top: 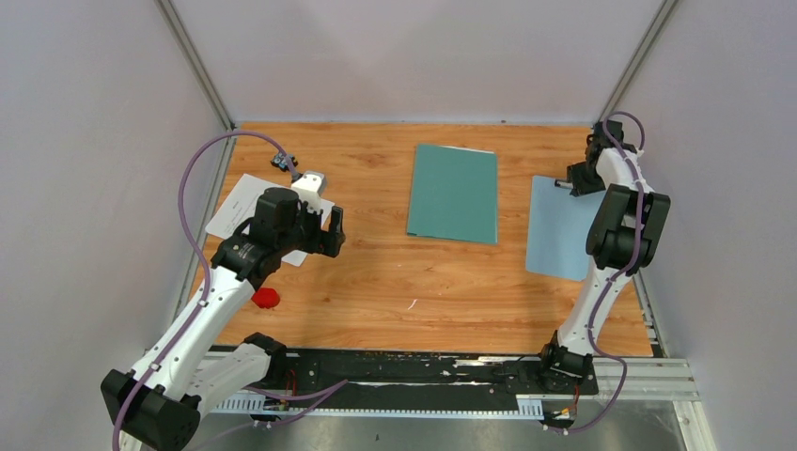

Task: Put the files into the folder

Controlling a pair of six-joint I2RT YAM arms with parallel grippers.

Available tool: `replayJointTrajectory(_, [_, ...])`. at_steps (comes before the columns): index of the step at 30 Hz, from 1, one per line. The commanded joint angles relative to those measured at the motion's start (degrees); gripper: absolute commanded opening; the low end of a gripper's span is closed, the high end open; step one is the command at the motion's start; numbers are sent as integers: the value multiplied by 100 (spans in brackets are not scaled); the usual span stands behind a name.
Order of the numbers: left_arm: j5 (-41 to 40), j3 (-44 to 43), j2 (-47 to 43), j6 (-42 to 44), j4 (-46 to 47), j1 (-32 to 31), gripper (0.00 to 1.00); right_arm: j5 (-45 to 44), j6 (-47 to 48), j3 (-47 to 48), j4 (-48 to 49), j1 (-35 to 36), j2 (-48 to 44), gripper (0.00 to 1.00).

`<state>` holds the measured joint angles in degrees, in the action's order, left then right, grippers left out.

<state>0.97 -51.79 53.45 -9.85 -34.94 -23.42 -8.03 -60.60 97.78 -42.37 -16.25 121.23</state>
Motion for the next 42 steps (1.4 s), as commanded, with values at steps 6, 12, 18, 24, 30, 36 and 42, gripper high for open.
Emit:
replayJointTrajectory(6, [-82, -42, -11, 132, 72, 39, 100, -301, -612, 747, -268, -158, 510, 36])
replayJointTrajectory(12, [-82, -50, 23, 141, 50, 48, 100, -289, -699, 1094, -219, -223, 871, 33])
replayJointTrajectory(18, [-84, -59, 40, 150, 57, 61, 100, -268, -708, 1359, -407, -253, 1212, 32])
replayJointTrajectory(24, [-82, -53, 19, 124, 50, 130, 100, -152, -671, 1096, -457, -256, 1164, 14])
replayJointTrajectory(30, [-88, 24, 128, 98, 52, 150, 100, 129, -236, 520, -209, -250, 709, 0])
replayJointTrajectory(36, [-326, -63, 352, -28, -87, 236, 100, 958, 617, -437, 8, -163, -194, 0])
replayJointTrajectory(42, [-291, -2, 428, -173, -2, 276, 100, 1315, 1460, -1932, 192, 228, -1544, 0])
